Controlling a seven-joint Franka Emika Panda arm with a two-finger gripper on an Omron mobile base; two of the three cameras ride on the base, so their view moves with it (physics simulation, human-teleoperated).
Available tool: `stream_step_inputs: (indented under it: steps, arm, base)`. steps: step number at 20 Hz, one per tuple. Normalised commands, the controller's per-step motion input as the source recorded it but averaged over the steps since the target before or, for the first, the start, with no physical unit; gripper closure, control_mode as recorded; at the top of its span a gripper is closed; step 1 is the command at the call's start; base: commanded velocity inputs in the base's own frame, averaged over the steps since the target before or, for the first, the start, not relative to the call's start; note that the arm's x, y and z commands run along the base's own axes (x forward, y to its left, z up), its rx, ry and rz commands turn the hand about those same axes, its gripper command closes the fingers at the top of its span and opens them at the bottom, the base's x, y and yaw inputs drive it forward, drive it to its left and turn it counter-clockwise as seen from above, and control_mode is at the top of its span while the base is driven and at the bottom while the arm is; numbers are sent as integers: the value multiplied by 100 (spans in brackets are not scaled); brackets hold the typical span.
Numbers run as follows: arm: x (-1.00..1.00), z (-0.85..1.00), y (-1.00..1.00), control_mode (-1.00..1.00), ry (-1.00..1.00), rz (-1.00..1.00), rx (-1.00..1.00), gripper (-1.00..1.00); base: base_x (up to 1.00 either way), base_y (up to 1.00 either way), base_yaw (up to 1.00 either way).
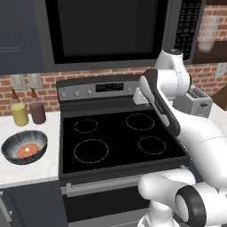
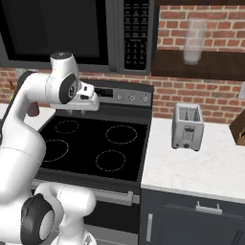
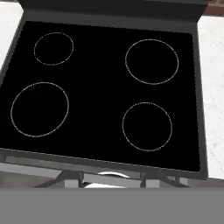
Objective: Open the microwave, place the bowl with waffle inside the microwave, then close the microwave door and turn it on.
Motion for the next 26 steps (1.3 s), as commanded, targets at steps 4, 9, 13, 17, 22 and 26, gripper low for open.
stream_step_inputs:
  steps: [4,9,13,17,22,26]
  arm:
    - [-6,6,0,-100,-6,0,2,-100]
    - [-23,44,-24,-100,-15,0,9,-100]
    - [-6,58,-49,-100,-17,-4,3,-100]
    - [0,51,-52,-100,-13,-11,0,-100]
    - [5,57,-33,-100,-13,-13,0,-100]
    - [21,57,-13,-100,-12,-9,6,-100]
  base:
    - [0,0,0]
    - [0,0,0]
    - [0,0,0]
    - [0,0,0]
    - [0,0,0]
    - [0,0,0]
